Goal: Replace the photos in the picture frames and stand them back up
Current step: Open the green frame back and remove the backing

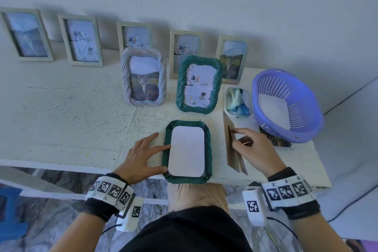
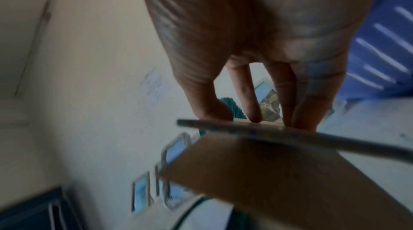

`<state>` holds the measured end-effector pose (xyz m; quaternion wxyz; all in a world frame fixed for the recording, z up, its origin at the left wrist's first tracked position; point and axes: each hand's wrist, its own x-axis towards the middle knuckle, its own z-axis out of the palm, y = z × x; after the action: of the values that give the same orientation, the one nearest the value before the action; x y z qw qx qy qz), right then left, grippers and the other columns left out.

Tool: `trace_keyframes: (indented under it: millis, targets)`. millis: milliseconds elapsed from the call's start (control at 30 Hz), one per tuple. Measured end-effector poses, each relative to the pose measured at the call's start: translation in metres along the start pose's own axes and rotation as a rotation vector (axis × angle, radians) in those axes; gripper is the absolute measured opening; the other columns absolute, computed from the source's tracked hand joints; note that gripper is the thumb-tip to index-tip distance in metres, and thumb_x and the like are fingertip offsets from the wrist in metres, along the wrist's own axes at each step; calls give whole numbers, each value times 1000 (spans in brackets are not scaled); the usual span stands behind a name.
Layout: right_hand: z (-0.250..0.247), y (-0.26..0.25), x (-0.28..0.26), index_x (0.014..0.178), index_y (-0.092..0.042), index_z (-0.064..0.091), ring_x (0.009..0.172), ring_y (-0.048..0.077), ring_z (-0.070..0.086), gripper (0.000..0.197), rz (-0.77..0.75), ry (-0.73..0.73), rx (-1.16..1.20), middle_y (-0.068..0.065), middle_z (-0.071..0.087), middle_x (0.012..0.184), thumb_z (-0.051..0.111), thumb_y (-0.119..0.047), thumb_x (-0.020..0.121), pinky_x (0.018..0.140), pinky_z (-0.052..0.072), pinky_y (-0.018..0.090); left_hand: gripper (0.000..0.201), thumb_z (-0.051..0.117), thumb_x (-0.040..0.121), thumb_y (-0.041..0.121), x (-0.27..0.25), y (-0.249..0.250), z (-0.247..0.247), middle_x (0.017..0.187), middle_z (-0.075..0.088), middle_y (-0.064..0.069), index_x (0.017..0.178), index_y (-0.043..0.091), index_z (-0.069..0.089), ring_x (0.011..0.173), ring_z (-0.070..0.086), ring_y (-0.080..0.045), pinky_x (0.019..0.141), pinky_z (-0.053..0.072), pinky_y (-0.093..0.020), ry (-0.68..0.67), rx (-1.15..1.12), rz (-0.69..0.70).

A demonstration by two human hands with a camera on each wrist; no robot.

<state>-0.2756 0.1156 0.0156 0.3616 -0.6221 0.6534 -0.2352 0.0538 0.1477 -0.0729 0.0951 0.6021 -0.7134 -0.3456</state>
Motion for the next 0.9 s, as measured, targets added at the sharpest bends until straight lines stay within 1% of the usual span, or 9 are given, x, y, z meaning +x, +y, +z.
trace_keyframes:
  millis: [33,100,167,267,433,533,633,767,900]
  targets:
    - [1,1,1,116,-25,67,85,12,65,33,-21,13,-150,-5,70,92,66,-22,84,80,47,26,72,47,61,83,0,0,0,160,7,17,131,64,37,145,4,-11,115,15,-50,2,0,0]
    - [10,2,2,117,-18,67,97,18,60,36,-32,20,-341,0,68,102,66,-28,82,85,44,29,74,47,62,83,0,-1,0,160,7,17,132,63,37,145,4,-11,115,16,-50,4,0,2]
    - [25,4,5,108,-12,70,99,23,56,32,-5,1,-441,8,66,101,64,-30,82,80,43,30,74,47,62,83,0,-2,1,160,7,17,132,63,37,145,4,-12,115,16,-50,5,1,1]
    - [44,8,9,99,-17,68,99,26,52,26,42,-41,-532,9,61,98,58,-33,81,75,43,31,73,46,62,83,1,-2,1,160,6,17,132,64,36,145,4,-12,115,16,-50,2,6,-1]
    - [55,8,6,116,-15,62,107,32,49,32,48,-46,-630,13,58,108,54,-31,89,82,48,36,73,46,62,83,0,-1,1,160,7,16,132,64,37,145,5,-12,115,16,-50,4,-1,-2]
    - [55,8,1,126,-16,55,108,34,47,39,13,-32,-679,14,47,125,52,-34,92,82,47,38,74,48,62,82,0,-1,1,160,8,16,133,63,38,145,5,-11,115,15,-50,7,-7,-6]
    - [63,3,-6,108,-14,61,97,31,51,30,-185,53,-703,12,48,115,52,-36,90,71,51,38,73,48,62,81,0,-1,2,160,8,16,132,64,37,145,4,-11,115,15,-51,2,-7,-7]
    - [87,-6,-19,100,-16,69,86,24,51,33,-561,-105,-707,4,55,102,60,-43,82,68,51,36,72,47,62,81,0,1,1,160,8,16,131,65,36,145,4,-11,114,15,-51,-2,-2,-8]
    - [105,-9,-19,97,-16,70,89,26,49,36,-605,-224,-758,2,56,100,66,-46,77,72,51,41,72,46,62,82,0,2,0,160,8,15,131,65,34,145,5,-12,114,15,-51,0,1,-7]
